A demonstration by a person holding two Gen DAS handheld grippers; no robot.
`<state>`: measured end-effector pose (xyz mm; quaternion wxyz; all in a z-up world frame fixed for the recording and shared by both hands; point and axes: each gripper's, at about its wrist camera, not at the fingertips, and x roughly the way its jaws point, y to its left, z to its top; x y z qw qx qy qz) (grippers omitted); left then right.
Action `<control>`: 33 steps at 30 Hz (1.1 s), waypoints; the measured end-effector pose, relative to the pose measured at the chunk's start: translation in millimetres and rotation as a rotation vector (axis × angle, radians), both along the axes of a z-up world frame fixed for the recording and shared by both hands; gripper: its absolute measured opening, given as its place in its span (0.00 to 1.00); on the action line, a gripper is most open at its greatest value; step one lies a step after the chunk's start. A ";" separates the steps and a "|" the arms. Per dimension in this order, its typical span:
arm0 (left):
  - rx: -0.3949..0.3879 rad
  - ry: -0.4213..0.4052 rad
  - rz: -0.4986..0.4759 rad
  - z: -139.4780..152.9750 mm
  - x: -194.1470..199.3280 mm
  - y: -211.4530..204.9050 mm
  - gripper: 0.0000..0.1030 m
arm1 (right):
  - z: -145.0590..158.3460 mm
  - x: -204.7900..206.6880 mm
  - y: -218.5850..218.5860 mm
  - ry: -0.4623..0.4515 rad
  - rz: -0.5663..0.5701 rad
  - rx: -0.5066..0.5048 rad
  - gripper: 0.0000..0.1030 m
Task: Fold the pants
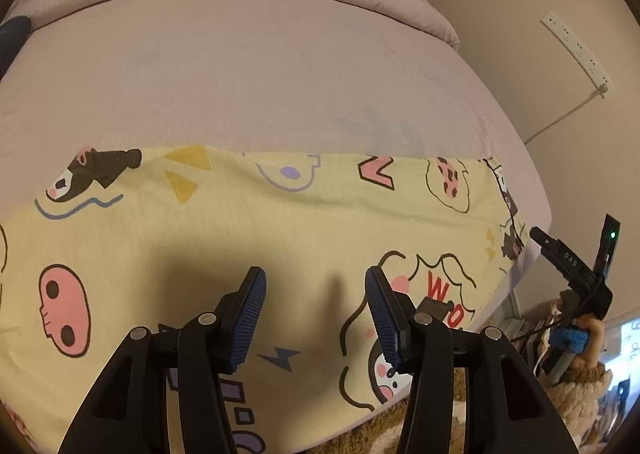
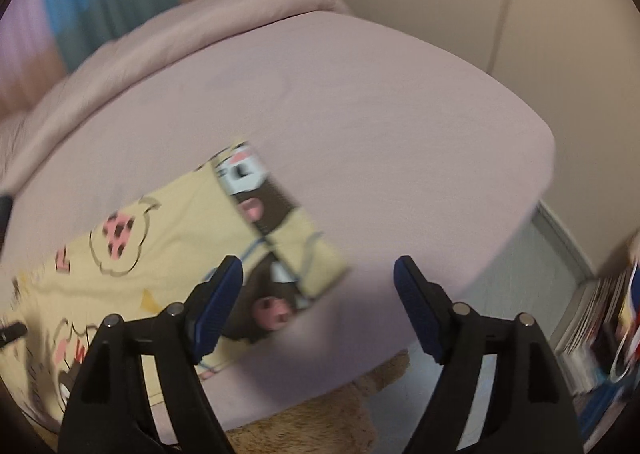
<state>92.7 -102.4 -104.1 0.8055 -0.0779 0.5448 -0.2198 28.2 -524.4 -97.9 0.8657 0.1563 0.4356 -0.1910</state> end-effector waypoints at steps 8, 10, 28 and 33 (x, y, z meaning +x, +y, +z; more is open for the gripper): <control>-0.024 0.027 0.017 -3.0 2.9 1.6 0.49 | -32.1 17.4 -15.3 -0.086 0.034 0.263 0.66; -0.046 0.028 0.015 -1.3 1.2 3.9 0.49 | -32.9 20.0 -16.5 -0.105 -0.007 0.223 0.40; -0.347 0.194 0.010 -23.5 28.7 -4.3 0.51 | -10.6 39.9 214.3 -0.090 0.753 0.340 0.10; -0.312 0.228 0.000 -31.7 38.2 -22.8 0.51 | -29.2 40.8 230.8 -0.038 0.761 0.318 0.11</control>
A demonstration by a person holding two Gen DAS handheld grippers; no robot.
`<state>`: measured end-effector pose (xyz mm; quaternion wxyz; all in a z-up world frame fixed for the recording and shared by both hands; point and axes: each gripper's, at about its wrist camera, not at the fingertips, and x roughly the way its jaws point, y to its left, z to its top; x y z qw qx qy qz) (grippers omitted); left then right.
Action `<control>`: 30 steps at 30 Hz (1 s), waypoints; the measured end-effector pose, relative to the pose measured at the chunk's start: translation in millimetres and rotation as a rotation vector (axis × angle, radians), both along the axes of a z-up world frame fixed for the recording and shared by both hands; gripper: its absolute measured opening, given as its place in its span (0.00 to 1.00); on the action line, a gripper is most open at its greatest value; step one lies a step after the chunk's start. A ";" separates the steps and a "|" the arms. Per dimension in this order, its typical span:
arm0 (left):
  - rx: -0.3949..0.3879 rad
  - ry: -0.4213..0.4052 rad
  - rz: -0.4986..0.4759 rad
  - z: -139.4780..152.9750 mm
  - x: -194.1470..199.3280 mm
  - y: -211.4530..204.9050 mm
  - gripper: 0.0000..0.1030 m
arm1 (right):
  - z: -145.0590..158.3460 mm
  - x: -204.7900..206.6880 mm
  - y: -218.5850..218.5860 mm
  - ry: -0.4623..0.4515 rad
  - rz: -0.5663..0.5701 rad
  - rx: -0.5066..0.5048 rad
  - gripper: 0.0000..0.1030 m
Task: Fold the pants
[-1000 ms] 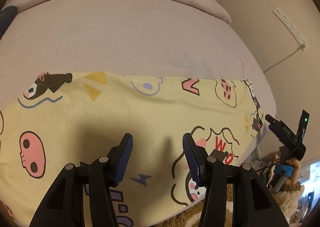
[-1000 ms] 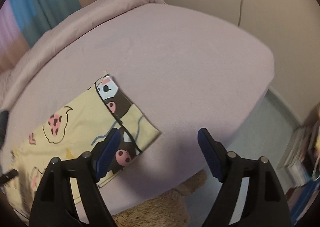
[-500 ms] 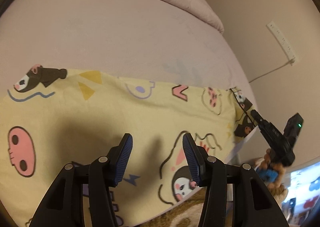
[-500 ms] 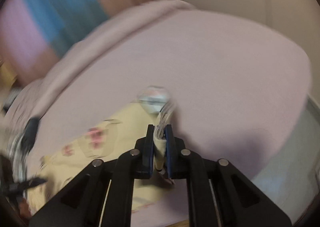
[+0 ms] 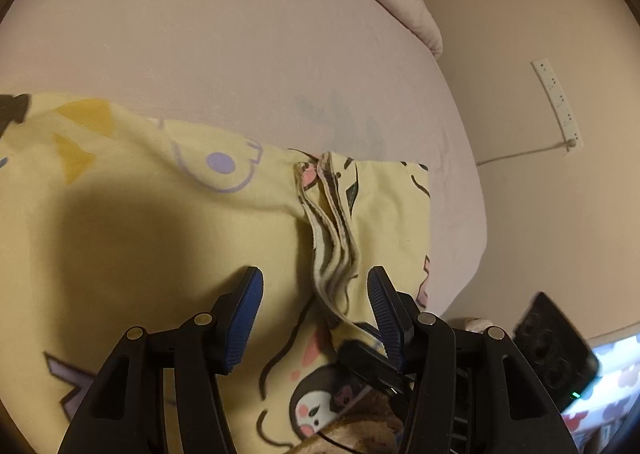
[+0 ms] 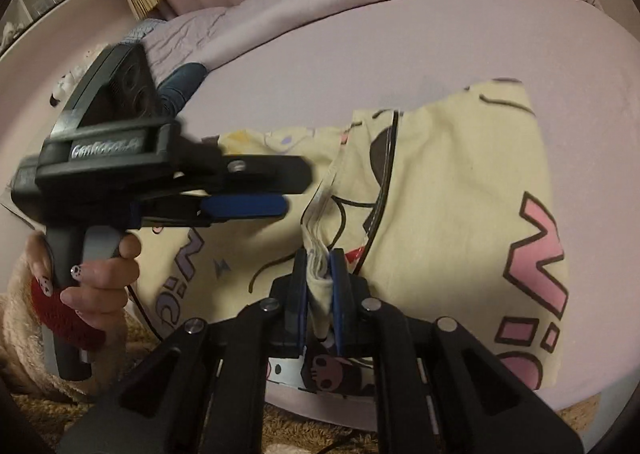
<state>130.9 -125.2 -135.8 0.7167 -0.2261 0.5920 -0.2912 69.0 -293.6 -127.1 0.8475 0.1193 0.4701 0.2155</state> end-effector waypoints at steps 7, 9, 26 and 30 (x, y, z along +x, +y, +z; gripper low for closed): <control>0.035 -0.054 -0.015 15.8 3.3 -18.6 0.05 | 25.8 -10.5 1.7 -0.063 0.051 0.061 0.10; 0.081 -0.107 -0.015 25.8 -4.0 -12.8 0.05 | 28.5 -12.7 9.9 -0.066 0.066 0.045 0.11; 0.377 -0.165 0.062 9.6 -15.9 71.8 0.14 | -21.9 6.0 115.5 0.074 0.219 -0.028 0.42; 0.423 -0.215 0.077 27.1 -24.3 80.4 0.15 | -7.9 -1.1 101.7 0.047 0.178 -0.096 0.58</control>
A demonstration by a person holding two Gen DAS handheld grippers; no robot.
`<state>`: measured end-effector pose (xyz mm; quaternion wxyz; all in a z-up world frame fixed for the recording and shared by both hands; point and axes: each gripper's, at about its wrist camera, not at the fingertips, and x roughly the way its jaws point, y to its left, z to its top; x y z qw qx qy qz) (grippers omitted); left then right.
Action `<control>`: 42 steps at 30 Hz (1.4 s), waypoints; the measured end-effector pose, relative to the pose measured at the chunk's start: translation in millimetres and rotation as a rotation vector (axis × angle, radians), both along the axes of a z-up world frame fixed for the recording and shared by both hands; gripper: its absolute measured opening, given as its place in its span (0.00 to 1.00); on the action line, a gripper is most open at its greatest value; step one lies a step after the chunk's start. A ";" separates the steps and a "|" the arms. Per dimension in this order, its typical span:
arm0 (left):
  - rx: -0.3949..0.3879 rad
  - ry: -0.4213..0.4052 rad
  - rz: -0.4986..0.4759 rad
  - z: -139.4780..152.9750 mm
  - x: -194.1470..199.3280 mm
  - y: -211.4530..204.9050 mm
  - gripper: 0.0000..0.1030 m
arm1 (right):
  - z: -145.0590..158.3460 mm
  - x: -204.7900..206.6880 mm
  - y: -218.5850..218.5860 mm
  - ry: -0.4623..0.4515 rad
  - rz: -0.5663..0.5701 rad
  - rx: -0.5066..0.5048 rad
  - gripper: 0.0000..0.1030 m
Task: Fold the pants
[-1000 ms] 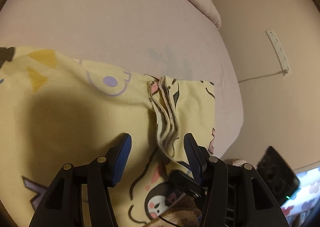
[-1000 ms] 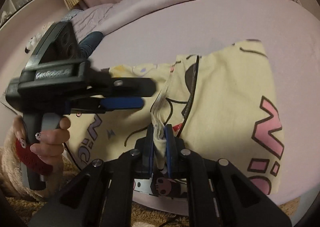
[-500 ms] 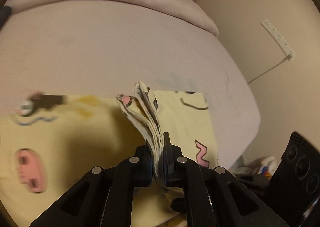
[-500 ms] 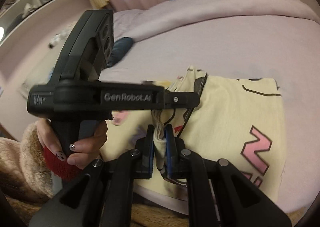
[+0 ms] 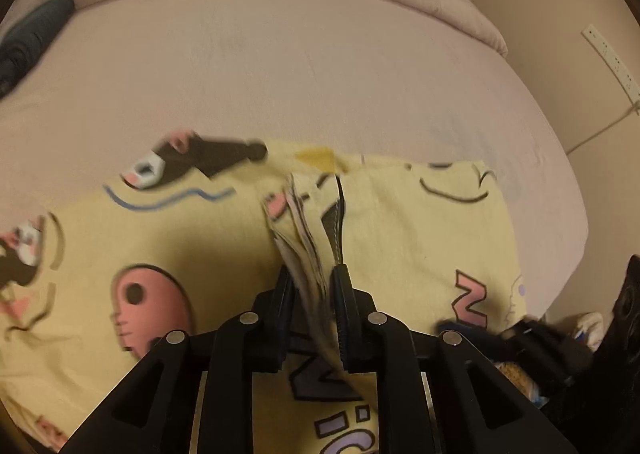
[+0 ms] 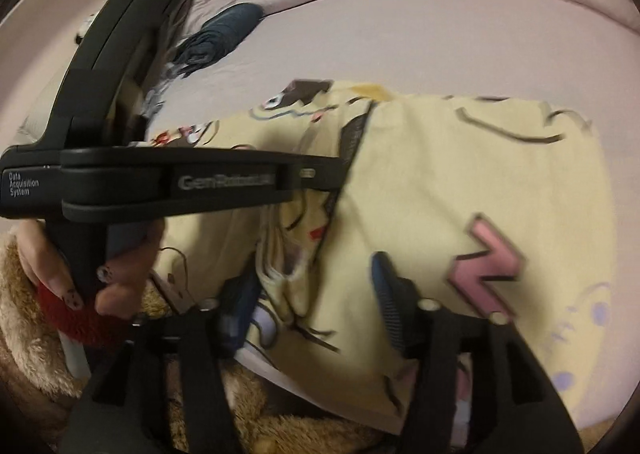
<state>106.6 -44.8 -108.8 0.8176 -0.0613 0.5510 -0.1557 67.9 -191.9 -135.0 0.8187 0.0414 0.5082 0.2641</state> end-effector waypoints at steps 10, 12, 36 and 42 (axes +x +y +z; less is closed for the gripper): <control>-0.134 0.023 -0.118 -1.0 -21.8 -29.0 0.15 | -2.9 -1.9 -54.7 -0.009 -0.179 -0.205 0.66; -0.079 0.070 -0.114 -17.7 -25.2 -33.8 0.15 | -15.1 -1.9 -61.7 0.041 -0.183 -0.214 0.66; -0.147 0.086 -0.067 -25.6 -92.2 17.1 0.15 | -3.7 98.1 -75.0 0.050 -0.244 -0.173 0.63; -0.156 0.105 -0.068 -29.4 -107.6 28.2 0.15 | -10.9 100.1 -63.6 0.015 -0.246 -0.224 0.71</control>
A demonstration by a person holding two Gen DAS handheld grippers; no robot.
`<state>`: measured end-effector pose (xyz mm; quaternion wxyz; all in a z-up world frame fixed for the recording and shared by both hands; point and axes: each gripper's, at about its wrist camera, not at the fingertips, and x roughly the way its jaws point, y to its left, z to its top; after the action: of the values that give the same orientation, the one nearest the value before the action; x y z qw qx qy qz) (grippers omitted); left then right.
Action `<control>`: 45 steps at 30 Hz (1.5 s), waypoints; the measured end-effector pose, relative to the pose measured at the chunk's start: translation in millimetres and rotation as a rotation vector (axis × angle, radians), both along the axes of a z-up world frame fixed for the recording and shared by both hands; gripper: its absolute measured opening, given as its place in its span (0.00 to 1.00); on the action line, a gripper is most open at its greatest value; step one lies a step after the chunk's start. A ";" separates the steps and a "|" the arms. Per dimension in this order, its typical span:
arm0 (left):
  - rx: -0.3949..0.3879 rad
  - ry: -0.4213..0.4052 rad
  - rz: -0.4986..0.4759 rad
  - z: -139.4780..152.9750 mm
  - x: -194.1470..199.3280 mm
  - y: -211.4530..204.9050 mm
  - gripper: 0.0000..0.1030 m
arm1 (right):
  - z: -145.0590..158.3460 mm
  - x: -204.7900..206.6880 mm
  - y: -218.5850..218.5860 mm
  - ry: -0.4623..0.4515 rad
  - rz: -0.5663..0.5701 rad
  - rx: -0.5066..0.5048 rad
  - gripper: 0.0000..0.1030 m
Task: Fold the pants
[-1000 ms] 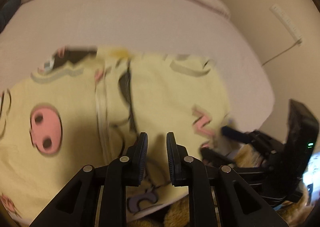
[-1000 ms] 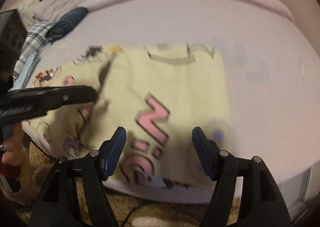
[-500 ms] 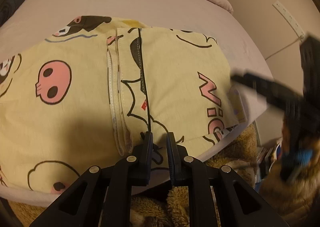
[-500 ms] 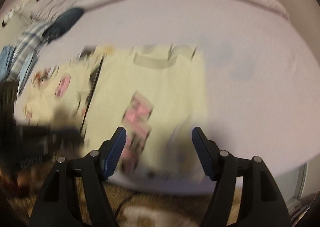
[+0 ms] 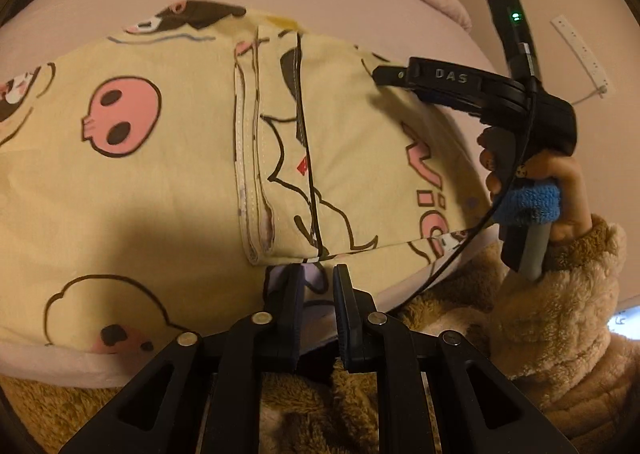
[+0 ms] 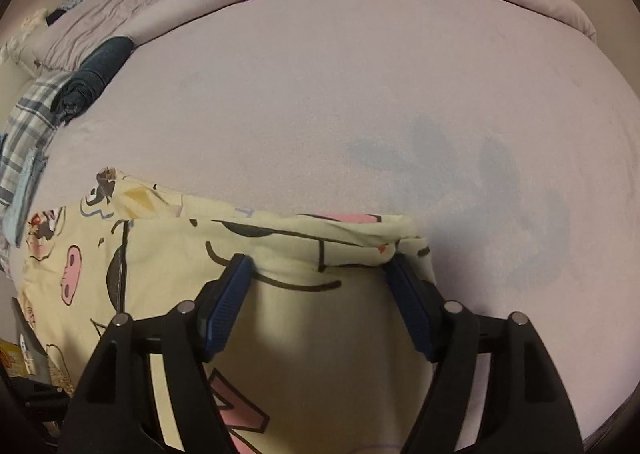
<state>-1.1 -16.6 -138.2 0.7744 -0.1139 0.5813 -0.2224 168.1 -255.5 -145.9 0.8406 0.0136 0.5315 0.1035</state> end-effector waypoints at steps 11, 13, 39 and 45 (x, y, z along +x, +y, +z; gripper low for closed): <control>0.105 -0.066 0.388 23.7 3.8 132.7 0.30 | -0.4 -69.0 72.9 -0.020 0.194 -0.069 0.70; 0.114 -0.075 0.480 26.4 -2.6 168.8 0.34 | -4.1 -86.0 80.3 -0.114 0.177 -0.128 0.70; 0.100 -0.003 0.632 0.6 22.9 275.7 0.33 | -2.9 -77.4 131.9 -0.018 0.220 -0.058 0.77; 0.091 -0.030 0.633 14.8 15.2 251.3 0.21 | 0.9 -82.9 115.0 -0.022 0.221 -0.044 0.78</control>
<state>14.1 234.7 -123.4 0.8179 -0.2511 0.5148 0.0544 85.1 -140.5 -145.0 0.8298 -0.0647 0.5228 0.1841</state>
